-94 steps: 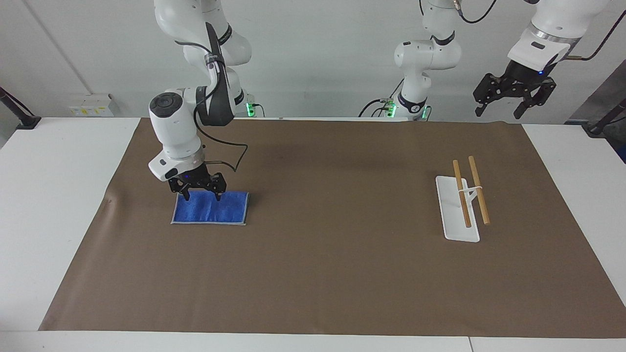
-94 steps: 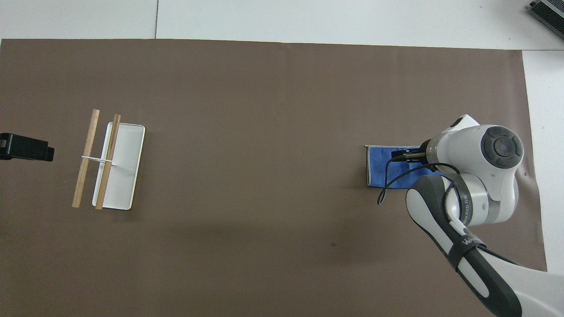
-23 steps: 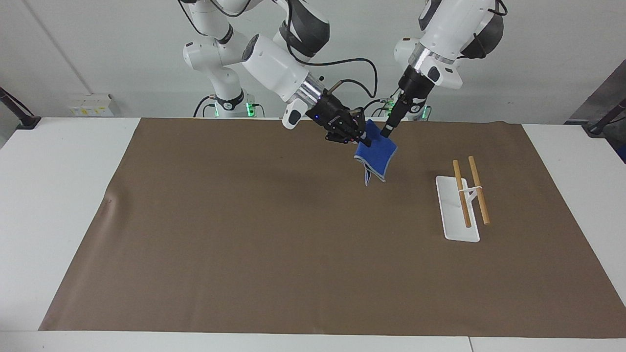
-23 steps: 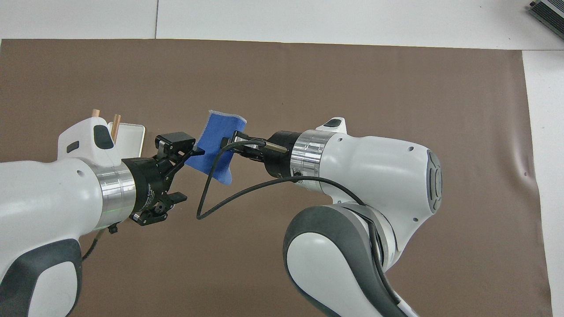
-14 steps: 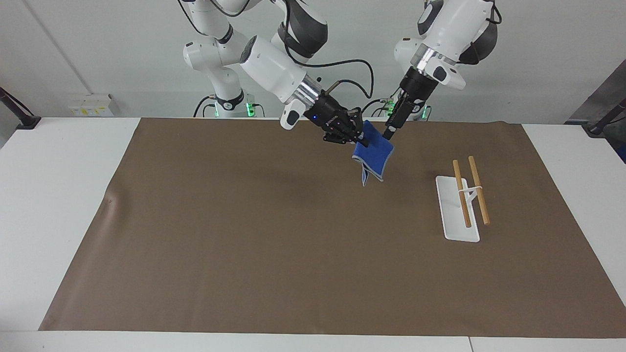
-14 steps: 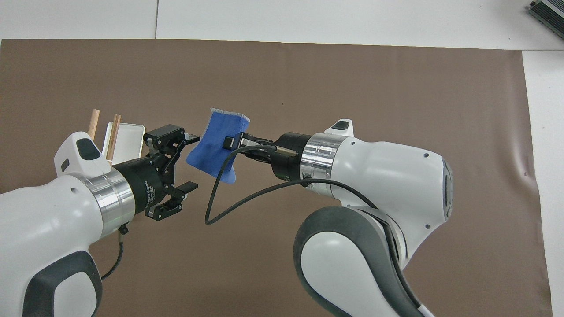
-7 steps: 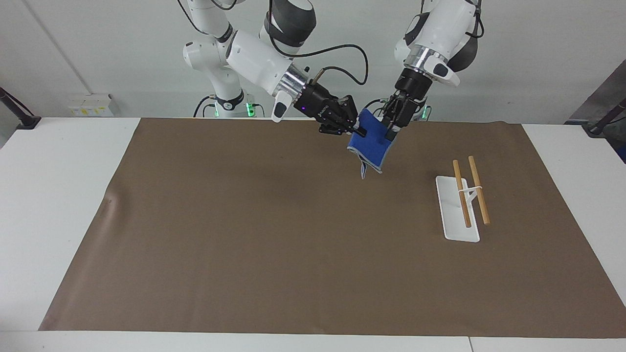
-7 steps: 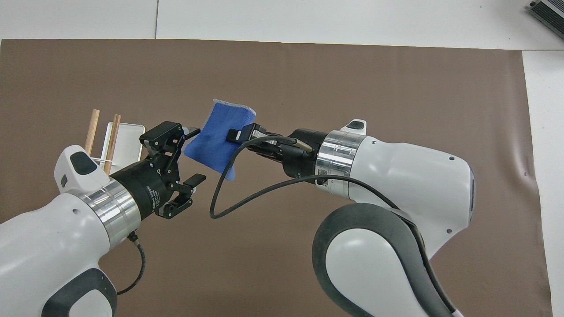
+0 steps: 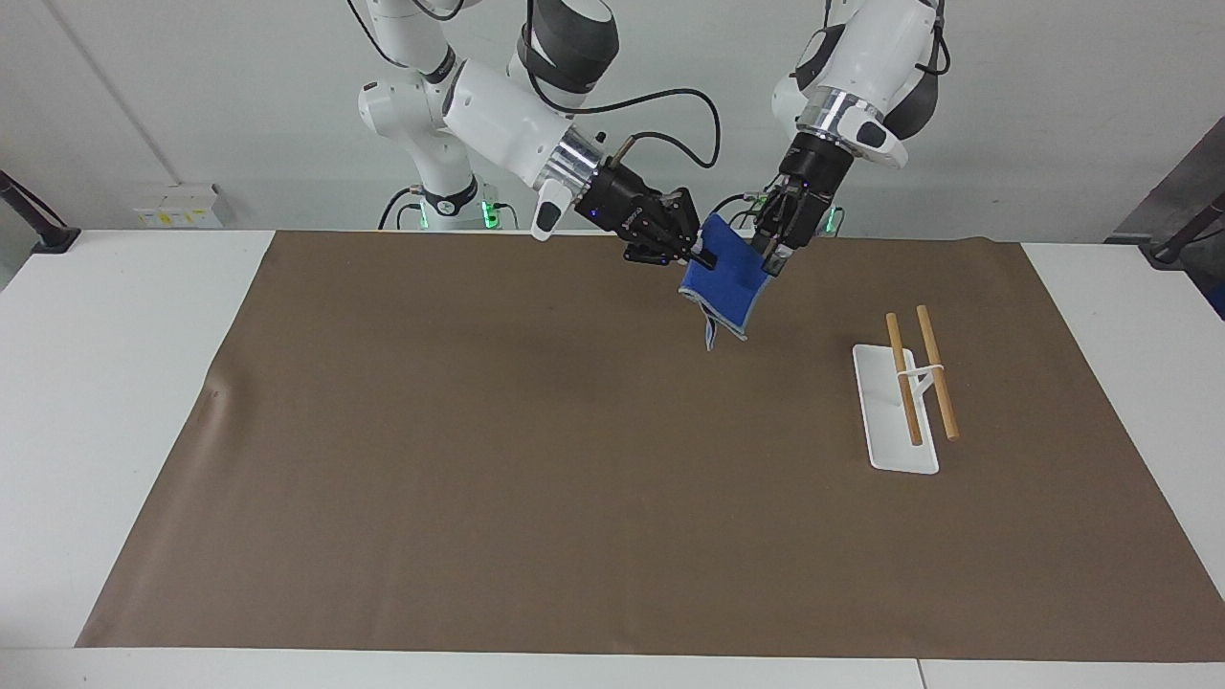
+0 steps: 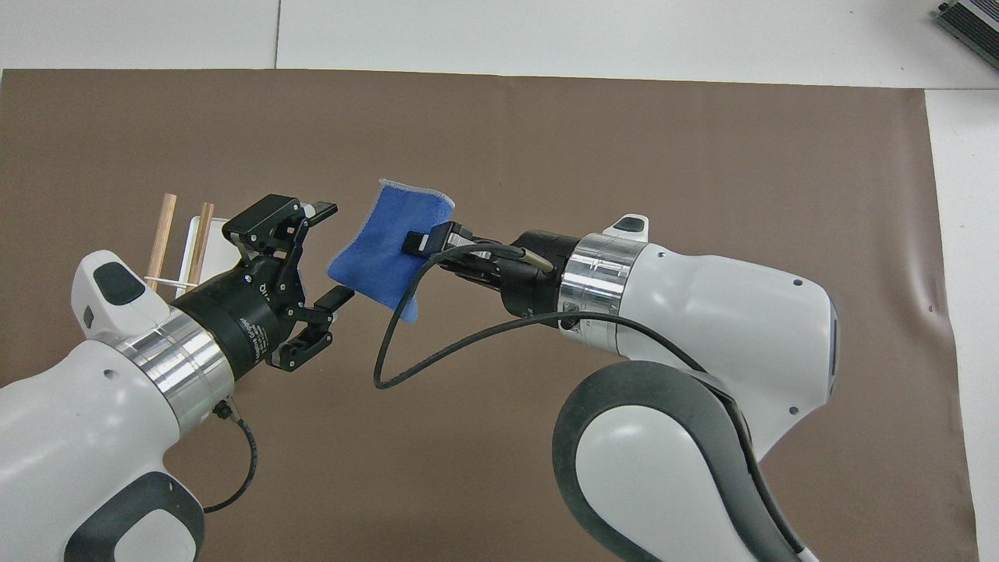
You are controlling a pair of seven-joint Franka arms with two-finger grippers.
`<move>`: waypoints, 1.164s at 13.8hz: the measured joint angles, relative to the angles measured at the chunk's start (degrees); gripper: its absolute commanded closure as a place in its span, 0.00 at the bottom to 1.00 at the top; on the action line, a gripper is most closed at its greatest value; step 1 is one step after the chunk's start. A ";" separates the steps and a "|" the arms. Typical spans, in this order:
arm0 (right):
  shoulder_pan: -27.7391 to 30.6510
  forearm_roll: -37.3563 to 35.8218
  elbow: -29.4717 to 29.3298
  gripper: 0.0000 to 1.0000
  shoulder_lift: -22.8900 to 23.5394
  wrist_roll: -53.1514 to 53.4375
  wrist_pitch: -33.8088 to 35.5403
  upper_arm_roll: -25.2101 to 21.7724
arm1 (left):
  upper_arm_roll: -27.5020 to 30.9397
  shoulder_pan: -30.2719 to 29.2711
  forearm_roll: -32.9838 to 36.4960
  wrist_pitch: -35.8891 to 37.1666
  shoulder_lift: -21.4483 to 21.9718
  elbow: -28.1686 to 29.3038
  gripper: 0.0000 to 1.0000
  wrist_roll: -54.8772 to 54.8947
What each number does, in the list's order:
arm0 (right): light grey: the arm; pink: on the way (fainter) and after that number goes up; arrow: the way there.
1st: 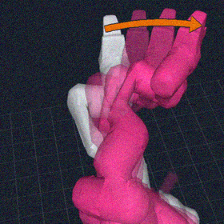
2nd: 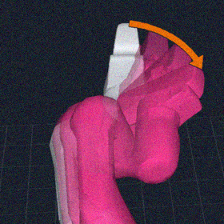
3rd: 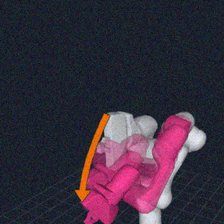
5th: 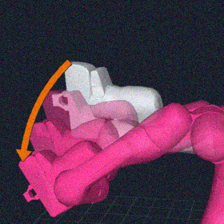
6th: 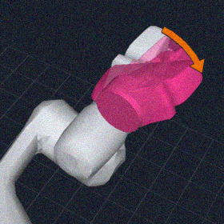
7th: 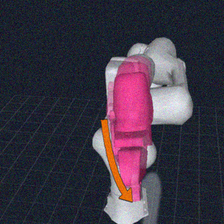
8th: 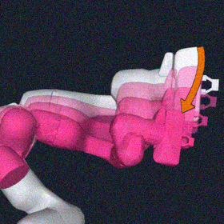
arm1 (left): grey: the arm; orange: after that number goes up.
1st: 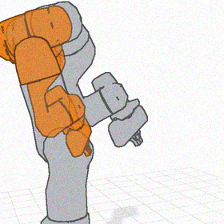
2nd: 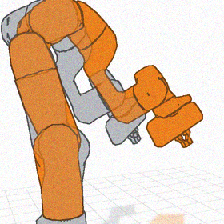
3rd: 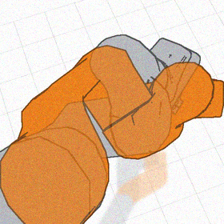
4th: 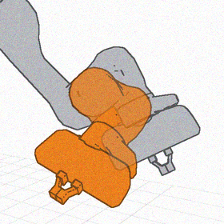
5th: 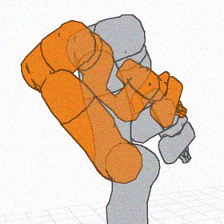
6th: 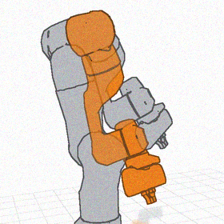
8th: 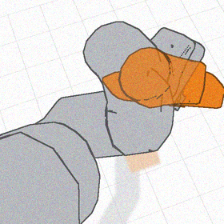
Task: Right arm passes towel to left arm to hang
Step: 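Close the left gripper on the towel while the right gripper holds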
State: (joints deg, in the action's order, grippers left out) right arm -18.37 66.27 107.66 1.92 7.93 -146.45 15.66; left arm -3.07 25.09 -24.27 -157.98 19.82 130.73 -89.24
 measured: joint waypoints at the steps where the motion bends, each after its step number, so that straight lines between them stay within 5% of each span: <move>1: 0.00 0.00 0.09 1.00 -0.02 0.00 0.00 0.00 | -0.03 0.01 0.00 -0.58 -0.36 -0.06 0.08 -0.01; 3: 0.00 0.00 0.21 1.00 -0.05 0.00 0.00 0.00 | -0.24 0.07 0.00 -1.04 -1.42 -0.59 0.13 -0.02; 6: 0.00 0.00 0.24 1.00 -0.08 0.00 0.00 0.00 | -0.37 0.08 -0.01 -1.72 -2.72 -1.47 0.36 -0.10; 9: 0.00 0.00 0.25 1.00 -0.09 0.00 0.00 0.00 | -0.42 0.09 -0.03 -1.83 -5.05 -3.23 0.89 -1.00; 10: 0.00 0.00 0.25 1.00 -0.09 0.00 0.00 0.00 | -0.46 0.10 -0.03 -1.85 -5.76 -3.76 1.00 -1.98; 16: 0.00 0.00 0.25 1.00 -0.12 0.00 0.00 0.00 | -0.42 0.10 -0.03 -1.85 -6.54 -5.14 1.00 -3.00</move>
State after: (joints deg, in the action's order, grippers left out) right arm -18.37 66.27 107.91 1.81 7.93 -146.45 15.66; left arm -3.49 25.19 -24.31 -159.83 13.28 125.59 -92.24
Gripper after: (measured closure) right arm 0.960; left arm 0.974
